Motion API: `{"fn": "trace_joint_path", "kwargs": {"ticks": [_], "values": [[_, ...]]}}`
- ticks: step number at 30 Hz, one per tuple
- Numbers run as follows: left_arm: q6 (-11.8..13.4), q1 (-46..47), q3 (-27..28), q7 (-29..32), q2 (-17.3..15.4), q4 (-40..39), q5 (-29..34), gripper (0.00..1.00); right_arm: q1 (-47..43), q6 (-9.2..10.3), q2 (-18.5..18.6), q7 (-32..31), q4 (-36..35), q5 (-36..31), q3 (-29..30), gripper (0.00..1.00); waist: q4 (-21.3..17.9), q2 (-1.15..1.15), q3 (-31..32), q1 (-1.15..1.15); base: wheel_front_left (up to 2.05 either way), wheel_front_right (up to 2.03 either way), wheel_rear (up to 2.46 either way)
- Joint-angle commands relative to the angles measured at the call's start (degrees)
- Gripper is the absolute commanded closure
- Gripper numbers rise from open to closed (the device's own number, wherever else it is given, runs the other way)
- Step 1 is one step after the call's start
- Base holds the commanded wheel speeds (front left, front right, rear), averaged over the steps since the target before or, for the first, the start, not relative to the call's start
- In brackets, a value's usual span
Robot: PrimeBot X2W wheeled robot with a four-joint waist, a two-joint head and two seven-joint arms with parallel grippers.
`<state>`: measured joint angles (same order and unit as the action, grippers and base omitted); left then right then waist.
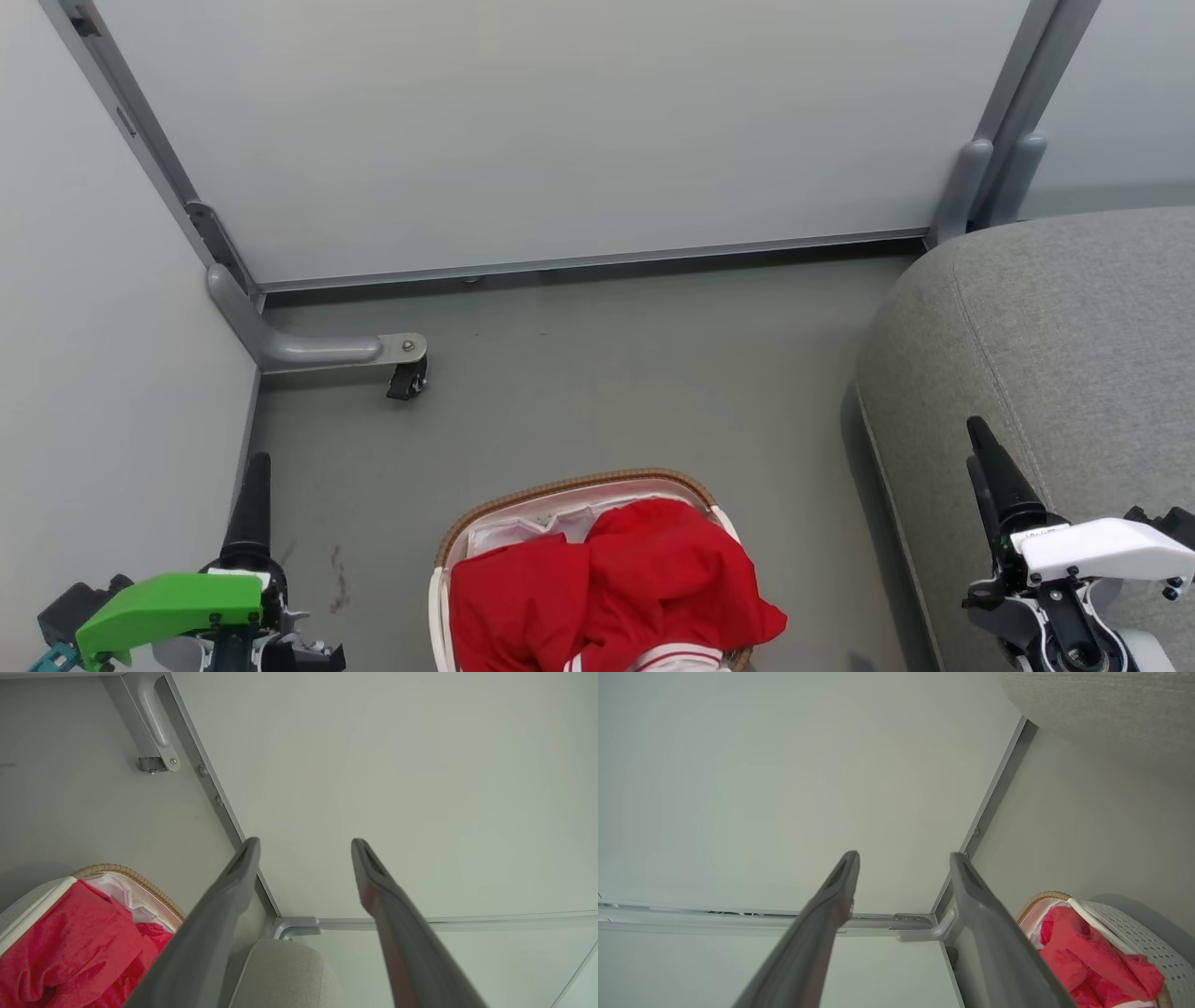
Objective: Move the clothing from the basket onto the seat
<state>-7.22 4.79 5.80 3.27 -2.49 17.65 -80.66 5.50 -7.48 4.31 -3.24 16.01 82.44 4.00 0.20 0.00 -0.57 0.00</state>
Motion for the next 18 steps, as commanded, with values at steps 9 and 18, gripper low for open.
{"fn": "trace_joint_path", "kwargs": {"ticks": [9,18], "values": [[0.7,2.4,-1.7,-2.8,-1.1,-0.2,14.1,0.00,2.9,0.00,1.4,2.7,-1.1,-12.9,-2.1,0.00,0.2,0.00,-0.2,0.00,0.00,0.00,0.00],[1.8,3.1,-3.9,-4.8,-1.8,1.7,23.4,0.00,3.7,-0.01,1.8,4.7,-0.6,-21.8,-3.3,0.00,0.5,0.00,-0.2,0.00,0.00,0.00,0.00]]}}
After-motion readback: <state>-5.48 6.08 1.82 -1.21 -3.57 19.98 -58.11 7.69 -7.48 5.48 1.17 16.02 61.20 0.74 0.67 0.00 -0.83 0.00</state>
